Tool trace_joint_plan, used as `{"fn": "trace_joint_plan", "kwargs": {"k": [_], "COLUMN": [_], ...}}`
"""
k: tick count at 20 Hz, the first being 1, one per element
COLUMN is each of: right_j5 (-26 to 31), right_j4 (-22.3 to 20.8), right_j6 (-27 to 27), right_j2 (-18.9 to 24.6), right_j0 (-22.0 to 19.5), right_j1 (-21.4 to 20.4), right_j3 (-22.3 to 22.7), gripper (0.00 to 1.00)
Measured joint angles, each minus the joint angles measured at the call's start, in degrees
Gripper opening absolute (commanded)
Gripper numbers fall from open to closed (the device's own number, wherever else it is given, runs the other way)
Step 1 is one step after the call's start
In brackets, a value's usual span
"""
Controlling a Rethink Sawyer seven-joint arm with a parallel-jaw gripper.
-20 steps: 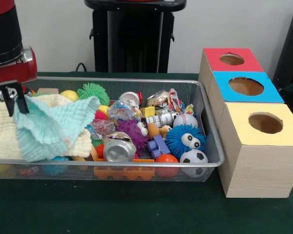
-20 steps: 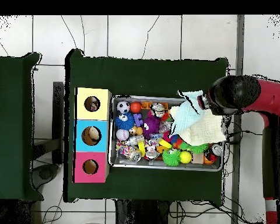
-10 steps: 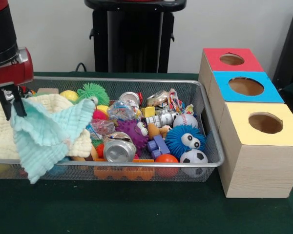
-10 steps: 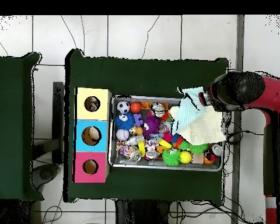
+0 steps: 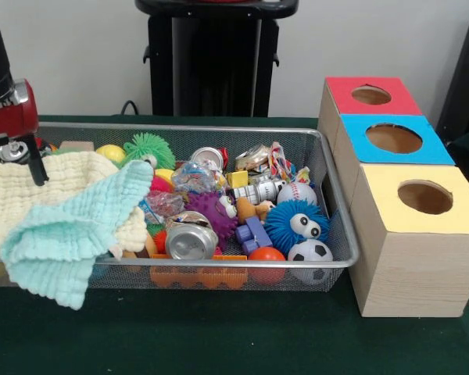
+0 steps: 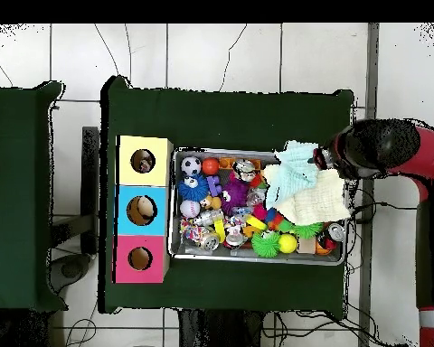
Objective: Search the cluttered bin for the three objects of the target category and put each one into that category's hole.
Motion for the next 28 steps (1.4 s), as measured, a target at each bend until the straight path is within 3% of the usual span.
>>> {"fn": "trace_joint_plan", "kwargs": {"k": [17,23,26,28], "right_j5": [-2.1,-6.2,-10.5,-11.6], "right_j4": [0.5,2.3,4.1,4.4], "right_j6": [0.0,0.0,0.0,0.0], "right_j2": [0.0,0.0,0.0,-0.1], "right_j0": [-0.1,-0.1,0.0,0.1], "right_j1": [-0.8,-4.3,-7.5,-8.2], "right_j3": [1.7,8.8,15.6,17.2], "gripper": [1.0,1.0,1.0,1.0]}}
